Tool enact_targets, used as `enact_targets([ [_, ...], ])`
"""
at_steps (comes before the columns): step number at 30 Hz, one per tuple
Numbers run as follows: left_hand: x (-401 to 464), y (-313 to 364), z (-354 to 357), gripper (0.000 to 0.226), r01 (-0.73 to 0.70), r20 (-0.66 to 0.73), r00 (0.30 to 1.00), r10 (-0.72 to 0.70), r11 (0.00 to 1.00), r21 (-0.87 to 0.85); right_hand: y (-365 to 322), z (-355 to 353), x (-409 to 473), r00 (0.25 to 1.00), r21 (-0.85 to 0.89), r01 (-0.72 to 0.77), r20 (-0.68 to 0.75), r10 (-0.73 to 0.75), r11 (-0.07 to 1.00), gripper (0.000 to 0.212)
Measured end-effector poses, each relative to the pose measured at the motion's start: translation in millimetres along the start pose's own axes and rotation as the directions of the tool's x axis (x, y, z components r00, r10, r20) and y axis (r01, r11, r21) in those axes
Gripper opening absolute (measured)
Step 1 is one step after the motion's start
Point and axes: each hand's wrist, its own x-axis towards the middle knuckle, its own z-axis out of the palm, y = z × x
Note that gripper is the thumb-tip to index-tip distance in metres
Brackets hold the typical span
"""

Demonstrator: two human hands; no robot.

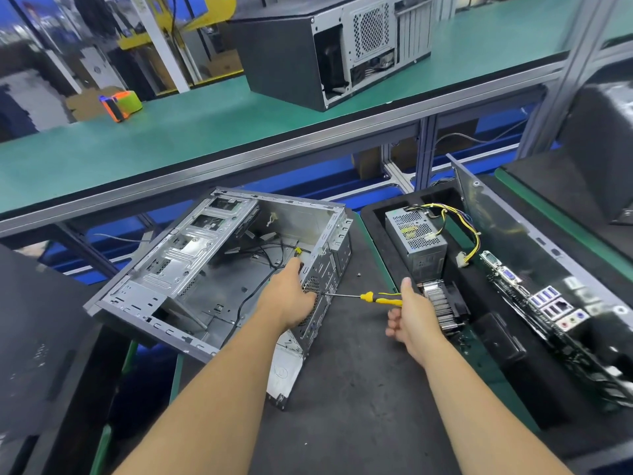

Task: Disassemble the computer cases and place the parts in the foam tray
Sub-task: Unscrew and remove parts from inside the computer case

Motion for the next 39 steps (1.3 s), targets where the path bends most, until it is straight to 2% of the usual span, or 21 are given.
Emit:
enact_targets([
  [2,0.2,-0.3,0.0,0.025,0.003,0.0,1.0,-0.003,1.0,0.009,0.5,-3.8,4.1,0.998,-0.062,-0.062,0.006,0.062,0.996,0.042],
  [4,0.7,-1.0,0.5,0.025,0.0,0.001,1.0,0.0,1.0,0.014,3.1,-8.2,4.6,0.998,-0.09,-0.007,0.066,0.013,0.996,0.035],
  [7,1.5,-1.9,0.8,0.025,0.0,0.0,1.0,0.0,1.0,0.011,11.3,-15.2,-0.2,0.969,-0.141,0.207,0.169,-0.183,0.968,0.027],
  [10,2.2,-2.2,0.7,0.026,0.003,0.003,1.0,-0.003,1.0,0.008,12.9,-26.8,-4.1,0.889,-0.381,0.453,0.265,-0.374,0.806,0.023],
  [12,1.8,-1.6,0.6,0.026,0.006,0.003,1.0,-0.006,1.0,0.005,10.5,-32.1,-5.3,0.854,-0.447,0.518,0.304,-0.421,0.729,0.019],
  [15,1.1,-1.3,0.4,0.026,0.005,0.005,1.0,-0.005,1.0,-0.003,5.2,-26.3,-8.3,0.87,-0.35,0.487,0.274,-0.409,0.8,0.02],
  [17,0.9,-1.4,0.3,0.026,0.002,0.003,1.0,-0.002,1.0,-0.003,0.5,-13.5,-11.3,0.923,-0.233,0.369,0.208,-0.325,0.9,0.007],
  [20,1.5,-1.9,0.5,0.026,0.001,0.005,1.0,0.0,1.0,-0.004,-7.9,0.3,-8.0,0.997,-0.073,0.054,0.067,-0.049,0.996,0.037],
  [22,1.9,-2.0,0.6,0.026,-0.002,0.006,1.0,0.002,1.0,0.001,-6.6,0.3,-3.6,1.0,-0.115,-0.024,0.017,0.026,0.993,0.041],
  [24,2.4,-2.5,1.1,0.026,-0.002,0.006,1.0,0.002,1.0,0.002,-4.5,-1.3,-2.1,0.999,-0.169,0.046,0.035,-0.041,0.984,0.033],
  [26,2.8,-3.3,1.8,0.026,0.0,0.004,1.0,0.0,1.0,0.005,-4.1,-4.9,-5.5,0.971,-0.236,0.23,0.115,-0.207,0.944,0.028],
  [29,3.7,-3.7,2.7,0.027,0.002,0.002,1.0,-0.002,1.0,0.007,-6.8,-16.6,-12.8,0.853,-0.413,0.52,0.283,-0.438,0.748,0.02],
  [31,3.8,-3.3,2.3,0.029,0.001,0.003,1.0,-0.001,1.0,0.008,-8.6,-22.8,-14.4,0.806,-0.458,0.591,0.355,-0.473,0.664,0.017],
  [33,3.4,-2.4,1.8,0.029,-0.002,0.002,1.0,0.002,1.0,0.006,-8.4,-27.6,-13.2,0.81,-0.463,0.585,0.372,-0.454,0.665,0.018],
  [34,3.2,-2.0,1.7,0.028,-0.006,0.0,1.0,0.006,1.0,0.005,-7.0,-28.7,-12.6,0.832,-0.436,0.552,0.345,-0.434,0.711,0.019],
  [37,2.5,-2.2,1.3,0.026,-0.015,-0.004,1.0,0.015,1.0,0.006,0.5,-23.8,-12.6,0.932,-0.133,0.321,0.217,-0.289,0.938,0.012],
  [39,2.6,-2.4,1.0,0.026,-0.011,-0.002,1.0,0.011,1.0,0.012,-0.2,-17.3,-12.9,0.975,-0.047,0.157,0.168,-0.148,0.986,0.025],
])
